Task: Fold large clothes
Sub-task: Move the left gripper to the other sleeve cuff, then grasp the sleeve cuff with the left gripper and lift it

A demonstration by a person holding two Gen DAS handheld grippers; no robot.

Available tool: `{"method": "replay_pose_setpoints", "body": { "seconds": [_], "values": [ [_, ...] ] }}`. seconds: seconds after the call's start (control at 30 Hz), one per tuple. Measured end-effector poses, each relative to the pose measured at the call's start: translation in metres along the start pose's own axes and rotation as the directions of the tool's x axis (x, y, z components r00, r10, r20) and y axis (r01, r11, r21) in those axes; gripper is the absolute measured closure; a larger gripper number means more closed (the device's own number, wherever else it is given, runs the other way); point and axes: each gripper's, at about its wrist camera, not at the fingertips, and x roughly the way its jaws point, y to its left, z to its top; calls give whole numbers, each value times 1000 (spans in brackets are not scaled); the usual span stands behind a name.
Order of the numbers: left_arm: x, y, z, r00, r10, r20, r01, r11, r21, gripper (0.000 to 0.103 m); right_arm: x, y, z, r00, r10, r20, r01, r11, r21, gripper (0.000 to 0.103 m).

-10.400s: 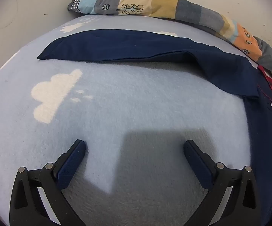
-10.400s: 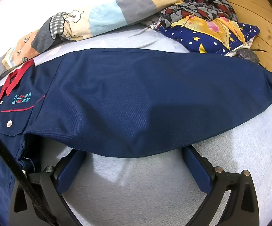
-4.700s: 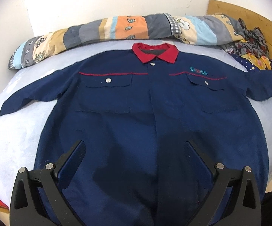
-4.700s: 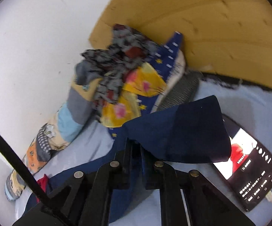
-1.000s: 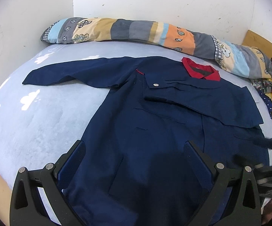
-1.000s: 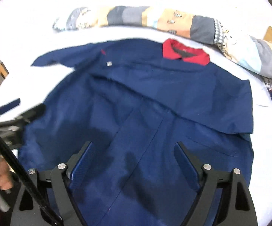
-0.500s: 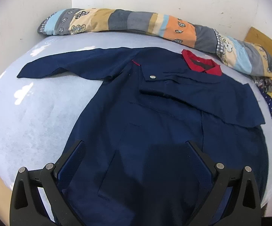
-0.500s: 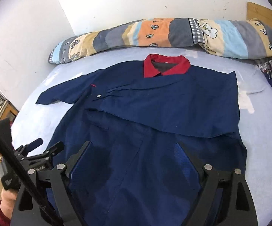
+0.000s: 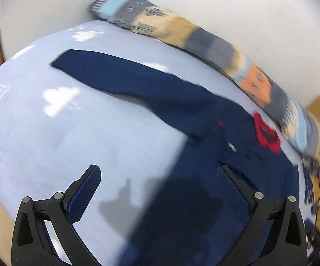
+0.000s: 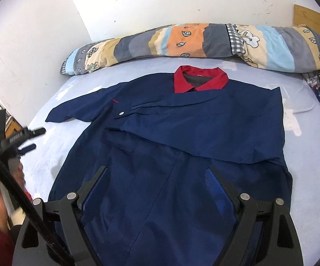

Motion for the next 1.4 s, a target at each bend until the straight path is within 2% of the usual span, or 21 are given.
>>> {"method": "replay_pose_setpoints", "body": {
  "seconds": [0.13, 0.23, 0.3, 0.37, 0.53, 0.57, 0.6, 0.67, 0.73, 0.87, 0.93, 1.03, 1.1, 1.13, 1.17, 1.2, 1.23, 1.33, 1.4],
  "values": [
    [8, 63, 35, 999, 30, 23, -28, 994, -102, 0, 3, 3, -1, 1000, -8, -5, 8, 1000, -16, 12],
    [23, 118, 62, 1000, 11, 22, -6, 977, -214, 5, 8, 4, -1, 1000, -6, -19, 6, 1000, -19, 12],
    [35, 153, 80, 1000, -12, 22, 18, 950, -312, 21, 12, 5, -1, 1000, -5, -30, 4, 1000, -23, 12],
    [49, 188, 97, 997, -62, 35, 71, 906, -417, 22, 16, 7, -1, 999, -11, -38, 10, 999, -31, 12],
    [86, 233, 129, 992, -98, 84, 128, 836, -534, 23, 33, 13, 0, 997, -41, -69, 37, 998, -57, 12],
    [97, 241, 133, 988, -118, 98, 153, 814, -561, 26, 37, 14, 1, 996, -43, -77, 39, 997, -60, 12],
    [109, 250, 136, 984, -141, 110, 179, 786, -592, 35, 41, 15, 1, 995, -45, -85, 40, 997, -61, 12],
    [127, 263, 145, 976, -165, 139, 216, 746, -630, 39, 47, 17, 0, 994, -42, -97, 36, 997, -63, 12],
    [142, 275, 152, 970, -172, 171, 242, 712, -659, 39, 52, 19, -1, 993, -40, -108, 32, 997, -69, 12],
    [165, 292, 161, 961, -175, 213, 275, 678, -682, 40, 61, 22, -5, 992, -43, -122, 34, 997, -77, 12],
    [178, 298, 164, 948, -188, 259, 317, 654, -687, 40, 64, 21, -6, 991, -47, -127, 37, 996, -79, 12],
    [189, 301, 171, 925, -175, 339, 368, 636, -678, 40, 67, 18, -6, 991, -56, -125, 48, 997, -66, 12],
    [195, 297, 178, 919, -152, 365, 372, 646, -667, 43, 69, 15, -5, 990, -61, -125, 55, 997, -56, 12],
    [197, 293, 183, 915, -154, 372, 376, 659, -651, 54, 70, 13, -4, 990, -65, -126, 59, 997, -51, 12],
    [205, 288, 189, 913, -194, 359, 391, 666, -636, 102, 70, 12, -4, 990, -70, -126, 64, 997, -50, 12],
    [209, 286, 191, 914, -208, 348, 394, 658, -641, 101, 70, 11, -3, 989, -75, -125, 69, 996, -48, 12],
    [208, 280, 193, 913, -202, 355, 394, 662, -638, 101, 70, 9, -2, 989, -80, -123, 75, 996, -46, 12],
    [195, 264, 199, 895, -236, 379, 429, 690, -583, 101, 67, 4, 0, 990, -87, -114, 83, 996, -37, 12],
    [180, 247, 206, 891, -247, 380, 429, 730, -532, 101, 62, -1, 4, 990, -102, -95, 99, 995, -32, 12]
  ]
}}
